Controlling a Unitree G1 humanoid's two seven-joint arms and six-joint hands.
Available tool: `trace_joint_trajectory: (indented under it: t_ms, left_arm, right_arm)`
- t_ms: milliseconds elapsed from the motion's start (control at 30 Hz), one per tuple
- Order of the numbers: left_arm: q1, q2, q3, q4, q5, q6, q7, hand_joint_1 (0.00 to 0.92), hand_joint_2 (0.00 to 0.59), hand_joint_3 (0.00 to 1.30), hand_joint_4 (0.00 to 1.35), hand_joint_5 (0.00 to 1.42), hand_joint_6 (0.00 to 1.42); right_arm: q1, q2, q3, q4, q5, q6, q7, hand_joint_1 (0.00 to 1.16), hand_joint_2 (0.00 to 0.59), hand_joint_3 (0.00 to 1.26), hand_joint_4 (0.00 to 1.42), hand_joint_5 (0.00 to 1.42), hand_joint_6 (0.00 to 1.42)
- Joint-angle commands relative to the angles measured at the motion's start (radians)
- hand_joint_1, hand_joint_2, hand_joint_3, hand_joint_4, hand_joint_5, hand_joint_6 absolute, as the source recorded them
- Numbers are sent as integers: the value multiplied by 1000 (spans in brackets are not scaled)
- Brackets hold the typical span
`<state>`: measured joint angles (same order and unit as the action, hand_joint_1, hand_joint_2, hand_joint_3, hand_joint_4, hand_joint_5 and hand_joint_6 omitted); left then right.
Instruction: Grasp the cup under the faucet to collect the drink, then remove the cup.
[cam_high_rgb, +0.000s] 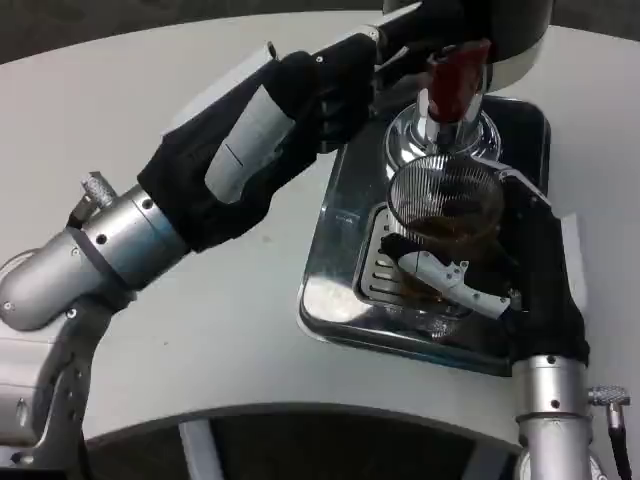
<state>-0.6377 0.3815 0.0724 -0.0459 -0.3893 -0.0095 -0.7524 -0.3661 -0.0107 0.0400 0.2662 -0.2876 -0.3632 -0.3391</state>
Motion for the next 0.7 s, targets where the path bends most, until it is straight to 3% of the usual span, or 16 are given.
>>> trace_joint_trajectory:
  t_ms: [33, 333, 700]
  left_arm:
    - [46, 30, 33, -45, -9, 19, 15, 0, 62, 130, 0, 39, 27]
    - [122, 64, 76, -143, -18, 45, 31, 0, 63, 130, 0, 45, 35]
    - [304, 91, 152, -301, -24, 50, 86, 0, 64, 130, 0, 82, 78]
  right_arm:
    - [45, 9, 5, -33, 7, 14, 13, 992, 148, 722, 757, 834, 715]
    - [101, 12, 10, -153, 10, 34, 46, 988, 144, 728, 757, 845, 725]
    - [193, 10, 7, -326, 31, 81, 110, 990, 148, 729, 761, 845, 726]
